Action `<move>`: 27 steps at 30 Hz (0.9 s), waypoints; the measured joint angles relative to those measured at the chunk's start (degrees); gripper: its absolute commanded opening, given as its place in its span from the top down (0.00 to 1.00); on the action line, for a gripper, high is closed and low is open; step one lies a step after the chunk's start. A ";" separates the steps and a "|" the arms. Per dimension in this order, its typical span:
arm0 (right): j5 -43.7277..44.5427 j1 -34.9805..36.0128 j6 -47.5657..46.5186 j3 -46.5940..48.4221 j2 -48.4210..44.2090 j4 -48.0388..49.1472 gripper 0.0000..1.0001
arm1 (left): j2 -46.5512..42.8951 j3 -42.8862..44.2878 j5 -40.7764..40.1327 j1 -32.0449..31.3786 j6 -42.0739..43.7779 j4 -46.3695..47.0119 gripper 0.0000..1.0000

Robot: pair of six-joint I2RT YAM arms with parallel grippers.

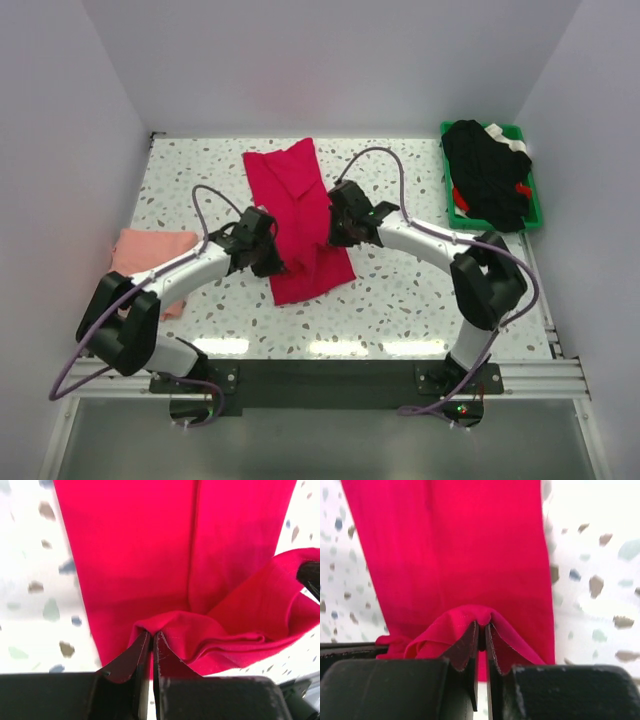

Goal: Fold and stack the t-shirts
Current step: Fold the tshirt

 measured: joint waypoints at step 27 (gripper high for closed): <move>-6.12 -10.21 -2.43 23.43 21.97 3.61 1.00 | 18.58 14.78 2.34 15.98 -0.11 7.39 0.91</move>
